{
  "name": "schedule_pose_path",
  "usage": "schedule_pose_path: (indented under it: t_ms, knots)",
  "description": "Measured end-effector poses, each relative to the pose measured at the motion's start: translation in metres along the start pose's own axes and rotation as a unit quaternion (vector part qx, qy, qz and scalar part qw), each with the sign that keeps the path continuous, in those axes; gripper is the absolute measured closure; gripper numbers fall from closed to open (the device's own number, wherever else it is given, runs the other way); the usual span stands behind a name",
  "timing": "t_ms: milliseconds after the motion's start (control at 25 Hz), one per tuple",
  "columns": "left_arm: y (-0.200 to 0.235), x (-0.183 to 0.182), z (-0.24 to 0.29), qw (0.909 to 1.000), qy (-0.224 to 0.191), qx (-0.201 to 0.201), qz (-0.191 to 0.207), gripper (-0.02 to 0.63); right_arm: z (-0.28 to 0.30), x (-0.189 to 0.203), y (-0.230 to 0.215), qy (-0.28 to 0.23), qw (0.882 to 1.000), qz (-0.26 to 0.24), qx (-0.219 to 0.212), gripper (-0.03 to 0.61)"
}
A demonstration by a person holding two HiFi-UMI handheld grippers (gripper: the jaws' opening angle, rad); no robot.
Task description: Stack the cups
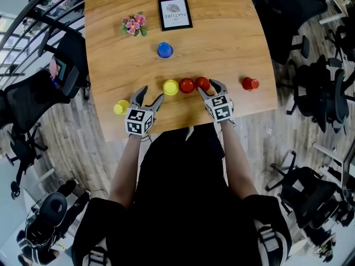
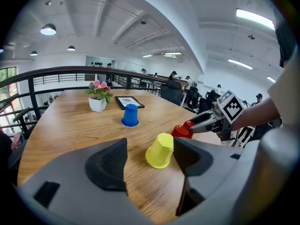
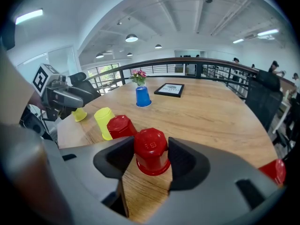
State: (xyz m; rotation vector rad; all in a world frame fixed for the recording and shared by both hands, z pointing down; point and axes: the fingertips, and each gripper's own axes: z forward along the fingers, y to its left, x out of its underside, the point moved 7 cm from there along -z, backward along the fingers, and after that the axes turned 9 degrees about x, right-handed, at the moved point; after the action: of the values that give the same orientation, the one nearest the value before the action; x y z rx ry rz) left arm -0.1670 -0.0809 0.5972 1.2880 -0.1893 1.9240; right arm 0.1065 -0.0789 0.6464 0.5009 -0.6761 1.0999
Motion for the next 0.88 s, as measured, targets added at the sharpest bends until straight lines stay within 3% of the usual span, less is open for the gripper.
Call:
schedule_pose_path:
  t_ms: [240, 480, 880]
  knots:
    - [0.004, -0.004, -0.015, 0.9995, -0.017, -0.024, 0.009, 0.295, -0.01, 0.001, -0.004, -0.009, 1.0, -0.002, 0.0, 0.299]
    - [0.03, -0.004, -0.058, 0.9933, -0.054, -0.102, 0.007, 0.296, -0.014, 0.004, -0.013, -0.028, 0.999, 0.029, 0.004, 0.295]
    - [0.057, 0.027, -0.113, 0.9778, -0.051, -0.203, -0.011, 0.296, -0.022, 0.001, -0.026, -0.039, 0.999, 0.031, 0.007, 0.299]
